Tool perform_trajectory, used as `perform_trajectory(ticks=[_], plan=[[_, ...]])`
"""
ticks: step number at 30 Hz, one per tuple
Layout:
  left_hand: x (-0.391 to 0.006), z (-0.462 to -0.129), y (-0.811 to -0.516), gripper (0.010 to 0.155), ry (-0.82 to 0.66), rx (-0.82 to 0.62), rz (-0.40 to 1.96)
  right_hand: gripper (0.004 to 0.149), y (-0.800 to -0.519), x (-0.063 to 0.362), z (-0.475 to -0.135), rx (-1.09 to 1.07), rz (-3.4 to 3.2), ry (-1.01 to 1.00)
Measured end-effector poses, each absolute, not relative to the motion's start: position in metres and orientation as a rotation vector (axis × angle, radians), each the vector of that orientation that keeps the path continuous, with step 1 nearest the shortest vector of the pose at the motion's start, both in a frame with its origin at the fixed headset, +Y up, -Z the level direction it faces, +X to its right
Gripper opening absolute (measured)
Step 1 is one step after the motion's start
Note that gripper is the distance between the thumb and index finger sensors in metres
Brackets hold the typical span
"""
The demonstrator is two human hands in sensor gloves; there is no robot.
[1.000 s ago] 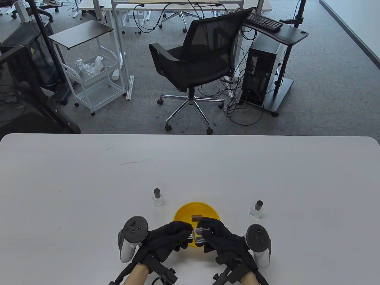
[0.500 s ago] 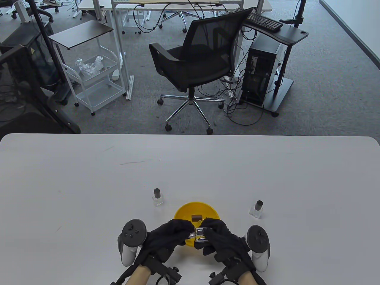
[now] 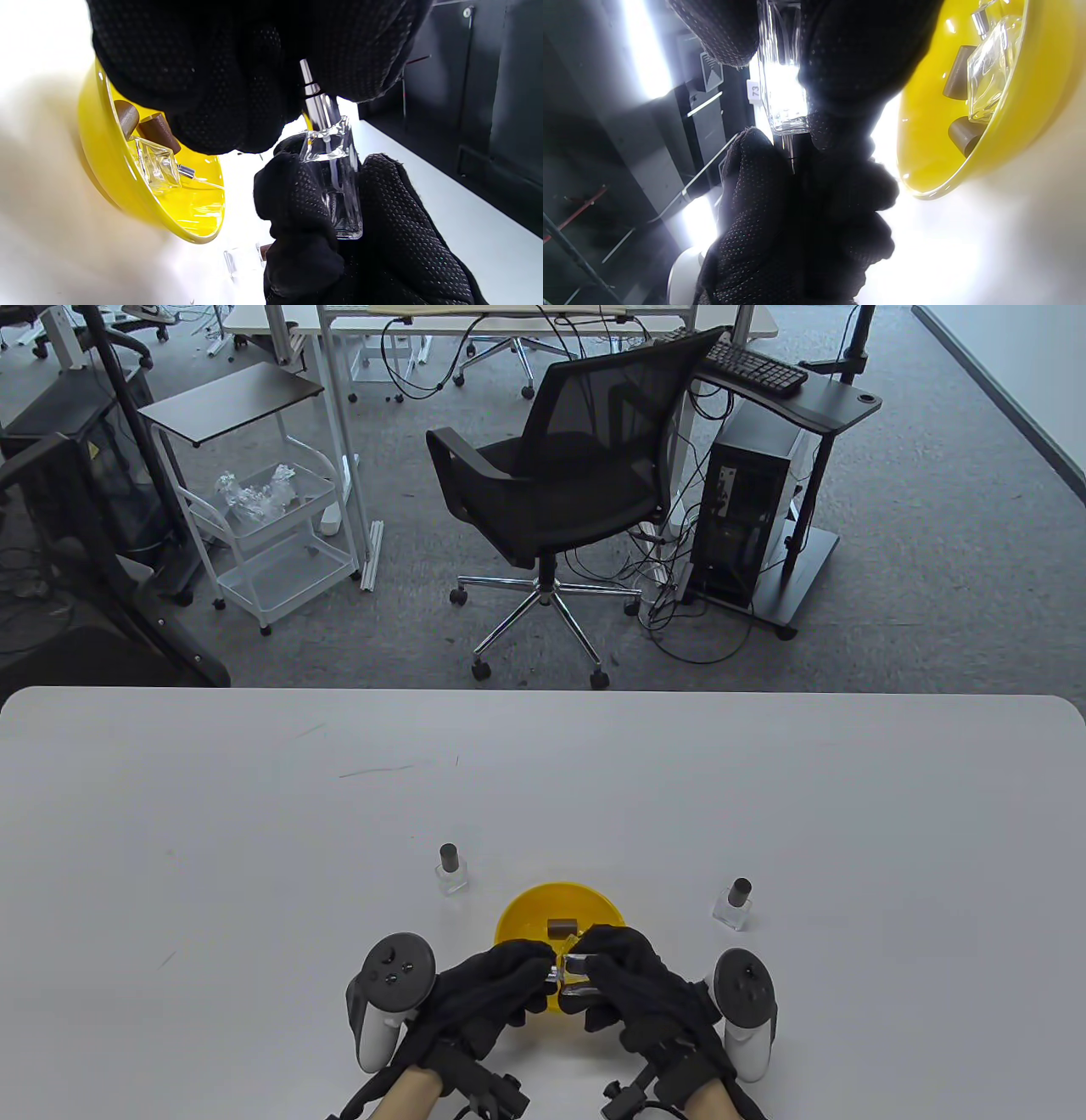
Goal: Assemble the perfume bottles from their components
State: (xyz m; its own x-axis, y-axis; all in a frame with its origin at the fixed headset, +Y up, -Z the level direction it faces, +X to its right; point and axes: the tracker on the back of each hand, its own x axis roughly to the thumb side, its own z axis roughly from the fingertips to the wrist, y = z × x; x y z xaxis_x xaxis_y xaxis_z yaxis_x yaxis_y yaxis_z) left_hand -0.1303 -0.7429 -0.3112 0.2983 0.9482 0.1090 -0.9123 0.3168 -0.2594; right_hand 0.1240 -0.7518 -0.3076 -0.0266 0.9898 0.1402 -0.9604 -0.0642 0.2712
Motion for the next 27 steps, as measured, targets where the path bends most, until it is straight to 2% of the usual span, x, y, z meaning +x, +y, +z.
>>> perform_trajectory(ticks=[8,18,23,27], plan=[[-0.1286,-0.3093,-0.7354,0.039,-0.359,-0.107,1.235,0.046,-0.7517,0.1253,-0.3073,0.326,1.582,0.113],[-0.1304,-0.3060,-0.7343,0.033,-0.347,0.016,1.248,0.046,-0.7526,0.1257,-0.3069,0.310,1.574,0.107],[-0.1303,-0.3051,-0.7333,0.036,-0.336,0.021,1.251,0.046,-0.7538,0.1229,-0.3067,0.315,1.577,0.123],[-0.1266,-0.3053,-0.7350,0.047,-0.327,-0.022,1.221,0.046,-0.7532,0.1251,-0.3071,0.321,1.580,0.110]])
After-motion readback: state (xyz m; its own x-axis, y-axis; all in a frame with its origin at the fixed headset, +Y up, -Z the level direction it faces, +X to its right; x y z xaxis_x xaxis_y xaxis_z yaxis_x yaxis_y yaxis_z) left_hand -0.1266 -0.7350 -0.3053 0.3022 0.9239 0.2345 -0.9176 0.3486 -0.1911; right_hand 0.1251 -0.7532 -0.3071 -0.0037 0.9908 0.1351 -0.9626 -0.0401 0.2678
